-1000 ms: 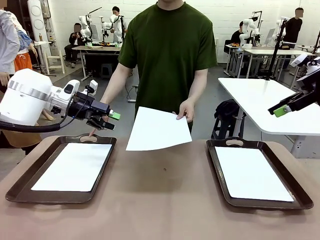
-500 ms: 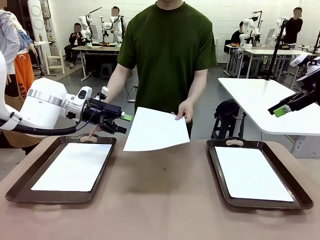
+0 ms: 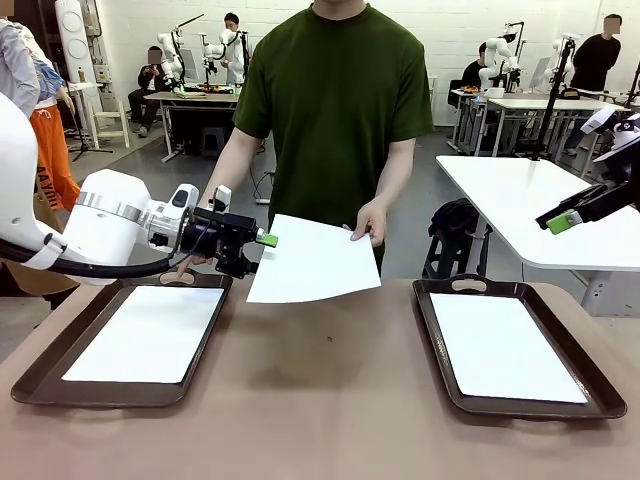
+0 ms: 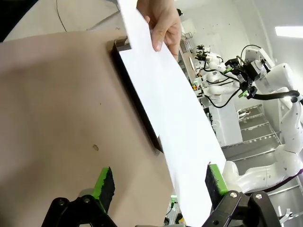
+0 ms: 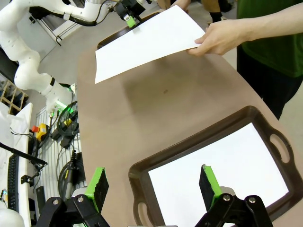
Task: Sort the A4 documents.
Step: Receive the A4 Paper.
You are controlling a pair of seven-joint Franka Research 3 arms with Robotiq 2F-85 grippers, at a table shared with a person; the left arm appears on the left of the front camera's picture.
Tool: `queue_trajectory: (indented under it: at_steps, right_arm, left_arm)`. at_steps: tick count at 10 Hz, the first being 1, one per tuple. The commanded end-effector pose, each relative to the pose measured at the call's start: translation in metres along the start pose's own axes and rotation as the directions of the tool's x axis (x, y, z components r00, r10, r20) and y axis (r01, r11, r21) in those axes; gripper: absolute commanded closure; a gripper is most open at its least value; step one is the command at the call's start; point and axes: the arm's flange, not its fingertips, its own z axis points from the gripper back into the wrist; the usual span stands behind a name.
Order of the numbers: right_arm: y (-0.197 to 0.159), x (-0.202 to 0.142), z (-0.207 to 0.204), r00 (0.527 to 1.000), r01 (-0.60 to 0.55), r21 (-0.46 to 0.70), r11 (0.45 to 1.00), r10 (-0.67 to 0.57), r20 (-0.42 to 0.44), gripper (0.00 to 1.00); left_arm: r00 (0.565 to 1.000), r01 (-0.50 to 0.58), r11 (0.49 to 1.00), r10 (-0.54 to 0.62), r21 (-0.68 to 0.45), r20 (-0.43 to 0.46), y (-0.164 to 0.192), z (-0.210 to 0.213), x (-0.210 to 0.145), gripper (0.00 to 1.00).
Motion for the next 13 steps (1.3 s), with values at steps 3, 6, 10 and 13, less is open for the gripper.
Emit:
queue_trajectory:
  at_steps: [3,6,10,13]
  right_arm:
    - [0.0,0.002,-0.002,1.0,-0.003,-0.011,1.0,0.003,-0.001,0.0]
    - [0.0,0.002,-0.002,1.0,-0.003,-0.011,1.0,0.003,-0.001,0.0]
    - [0.0,0.002,-0.002,1.0,-0.003,-0.011,1.0,0.003,-0.001,0.0]
    - [0.0,0.002,-0.002,1.0,-0.003,-0.011,1.0,0.003,-0.001,0.0]
  left_arm:
    - [0.993,-0.107,0.994,0.109,-0.04,0.053,-0.001,-0.02,0.007,0.0]
    - [0.991,-0.113,0.992,0.116,-0.054,0.065,-0.001,-0.024,0.005,0.17]
    - [0.994,-0.055,0.997,0.059,-0.049,0.093,-0.003,-0.024,0.005,0.57]
    - [0.994,-0.033,0.999,0.036,-0.032,0.1,-0.005,-0.023,0.005,0.8]
